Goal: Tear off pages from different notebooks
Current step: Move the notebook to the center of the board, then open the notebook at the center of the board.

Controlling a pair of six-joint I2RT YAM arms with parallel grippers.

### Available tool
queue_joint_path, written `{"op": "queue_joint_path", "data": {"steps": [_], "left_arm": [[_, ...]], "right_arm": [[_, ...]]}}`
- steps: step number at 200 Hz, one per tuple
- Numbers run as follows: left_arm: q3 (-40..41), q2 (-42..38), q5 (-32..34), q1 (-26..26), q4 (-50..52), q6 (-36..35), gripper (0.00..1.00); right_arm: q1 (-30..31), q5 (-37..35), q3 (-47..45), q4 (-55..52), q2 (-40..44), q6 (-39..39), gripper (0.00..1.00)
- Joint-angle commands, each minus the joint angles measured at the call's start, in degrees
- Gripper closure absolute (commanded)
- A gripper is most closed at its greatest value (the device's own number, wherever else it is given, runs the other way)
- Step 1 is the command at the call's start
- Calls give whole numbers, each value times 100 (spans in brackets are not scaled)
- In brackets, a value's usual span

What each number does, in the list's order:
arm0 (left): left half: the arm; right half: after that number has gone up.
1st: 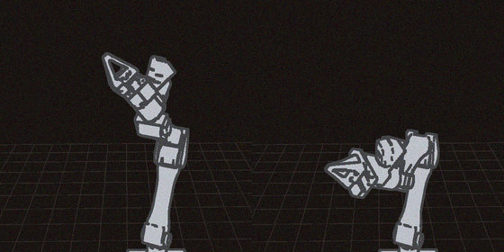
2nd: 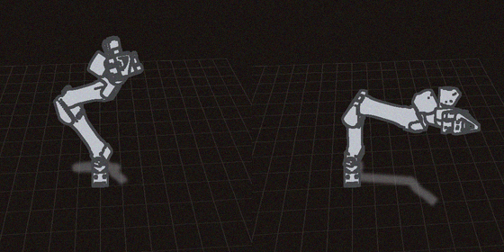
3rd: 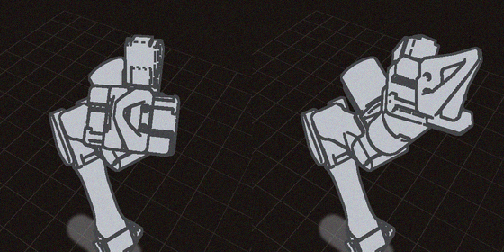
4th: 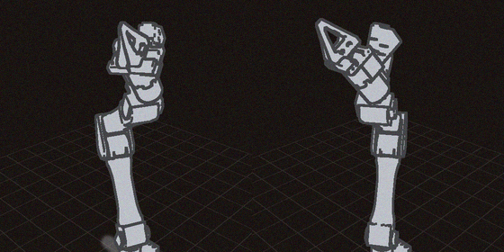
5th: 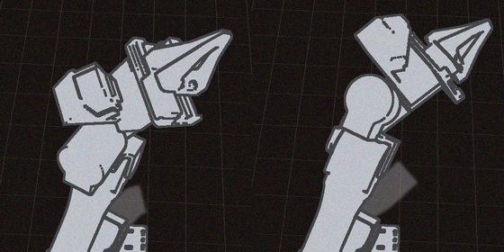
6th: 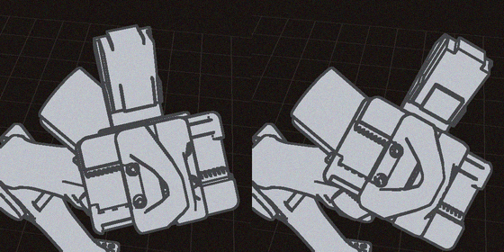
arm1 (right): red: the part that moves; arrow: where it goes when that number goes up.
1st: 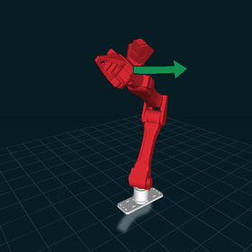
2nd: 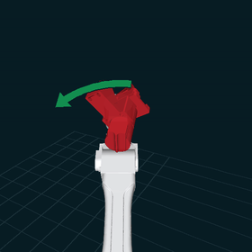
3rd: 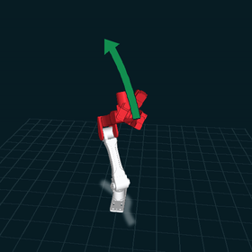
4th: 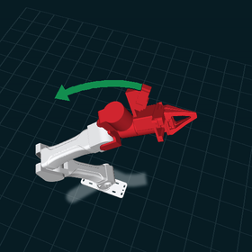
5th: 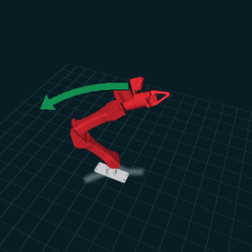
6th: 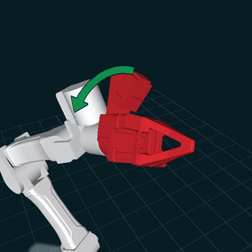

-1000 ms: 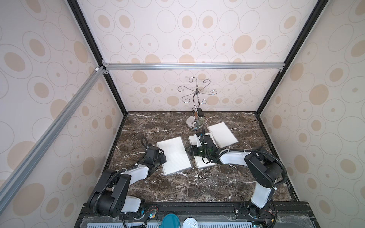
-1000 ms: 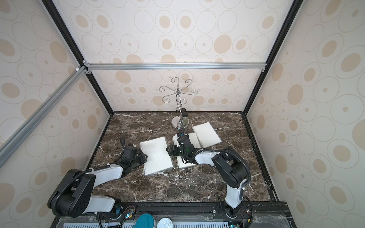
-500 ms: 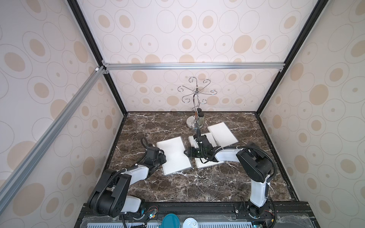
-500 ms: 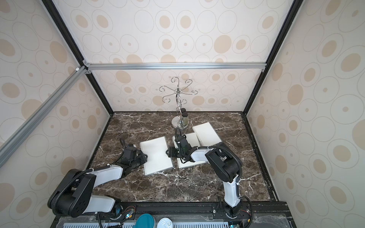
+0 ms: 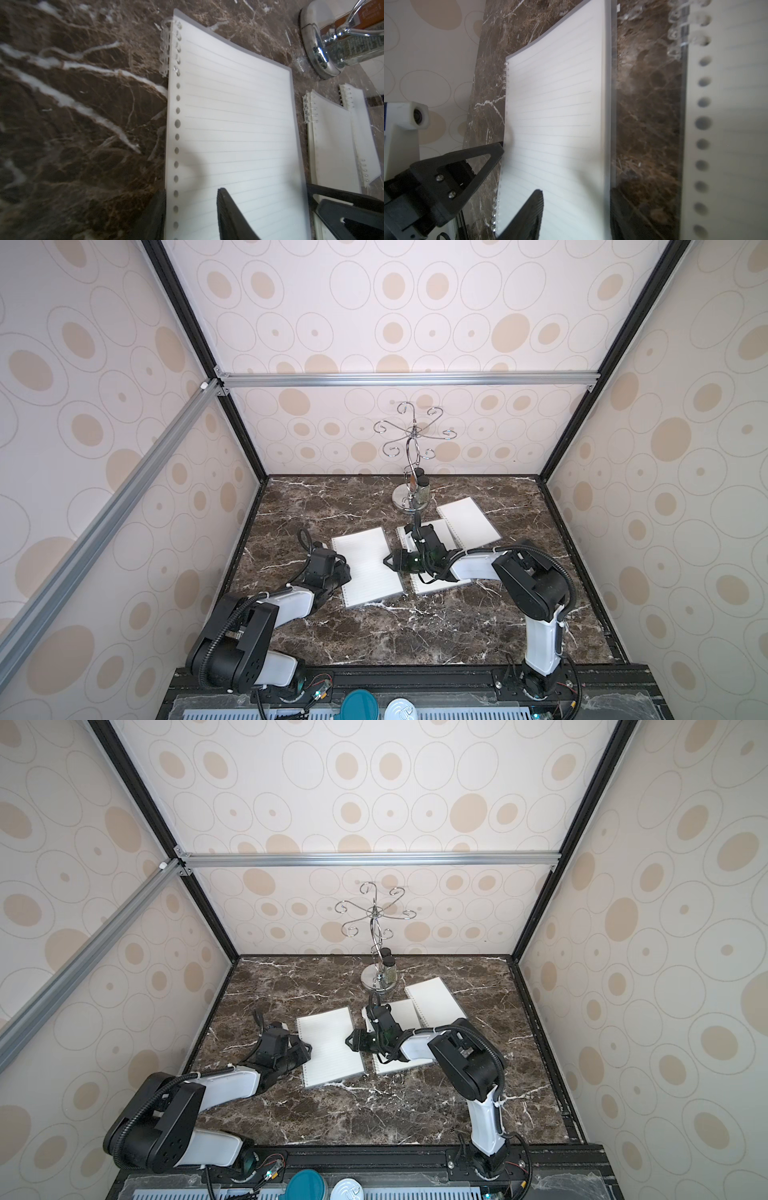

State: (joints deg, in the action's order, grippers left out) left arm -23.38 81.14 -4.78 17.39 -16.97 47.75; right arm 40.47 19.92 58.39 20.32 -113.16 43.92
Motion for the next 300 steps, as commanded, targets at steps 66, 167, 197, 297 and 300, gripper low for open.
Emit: {"op": "queue_joint_path", "data": {"steps": [66, 167, 197, 297, 300], "left_arm": [[184, 404, -165, 159, 870, -13, 59], [-81, 149, 200, 186, 1501, -72, 57], [-502, -386, 722, 186, 2344, -132, 48], [-3697, -675, 1189, 97, 4135, -810, 41], [-3793, -618, 1167, 105, 4146, -836, 41]], "right_arm": [[20, 243, -370, 607, 680, 515, 47], [59, 347, -390, 755, 877, 609, 48], [84, 302, -385, 790, 1004, 592, 49], [295, -16, -639, 856, 1383, 336, 61], [305, -27, -644, 872, 1392, 330, 62]]}}
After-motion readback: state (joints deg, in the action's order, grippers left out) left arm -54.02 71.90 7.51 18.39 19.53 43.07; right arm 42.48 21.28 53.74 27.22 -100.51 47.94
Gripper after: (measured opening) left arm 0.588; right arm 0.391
